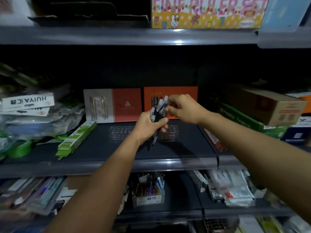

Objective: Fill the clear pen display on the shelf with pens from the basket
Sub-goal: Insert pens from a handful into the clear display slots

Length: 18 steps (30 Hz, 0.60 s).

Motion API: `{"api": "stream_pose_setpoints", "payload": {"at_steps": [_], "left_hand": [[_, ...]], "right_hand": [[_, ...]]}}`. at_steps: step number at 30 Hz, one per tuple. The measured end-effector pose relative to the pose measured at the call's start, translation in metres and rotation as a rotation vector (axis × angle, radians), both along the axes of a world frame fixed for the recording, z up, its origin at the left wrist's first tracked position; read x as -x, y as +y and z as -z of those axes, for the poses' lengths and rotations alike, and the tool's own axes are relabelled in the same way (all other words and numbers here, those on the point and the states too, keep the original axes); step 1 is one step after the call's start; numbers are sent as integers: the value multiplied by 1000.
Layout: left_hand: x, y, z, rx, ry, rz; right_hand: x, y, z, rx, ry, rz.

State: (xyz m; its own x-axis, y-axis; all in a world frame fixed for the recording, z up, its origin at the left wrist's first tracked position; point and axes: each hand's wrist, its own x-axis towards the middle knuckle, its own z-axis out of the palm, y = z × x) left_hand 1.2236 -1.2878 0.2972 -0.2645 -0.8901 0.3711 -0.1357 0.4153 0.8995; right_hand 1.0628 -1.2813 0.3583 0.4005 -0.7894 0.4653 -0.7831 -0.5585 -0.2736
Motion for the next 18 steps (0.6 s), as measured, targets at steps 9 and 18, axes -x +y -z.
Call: {"api": "stream_pose_setpoints", "payload": {"at_steps": [9,18], "left_hand": [[-37,-38,0,20,11,-224],[-120,-65,6,8,13,-415]], "right_hand": [[6,-44,-24,52,-198,39],[-84,-97,-3,11,-201,-76]]}}
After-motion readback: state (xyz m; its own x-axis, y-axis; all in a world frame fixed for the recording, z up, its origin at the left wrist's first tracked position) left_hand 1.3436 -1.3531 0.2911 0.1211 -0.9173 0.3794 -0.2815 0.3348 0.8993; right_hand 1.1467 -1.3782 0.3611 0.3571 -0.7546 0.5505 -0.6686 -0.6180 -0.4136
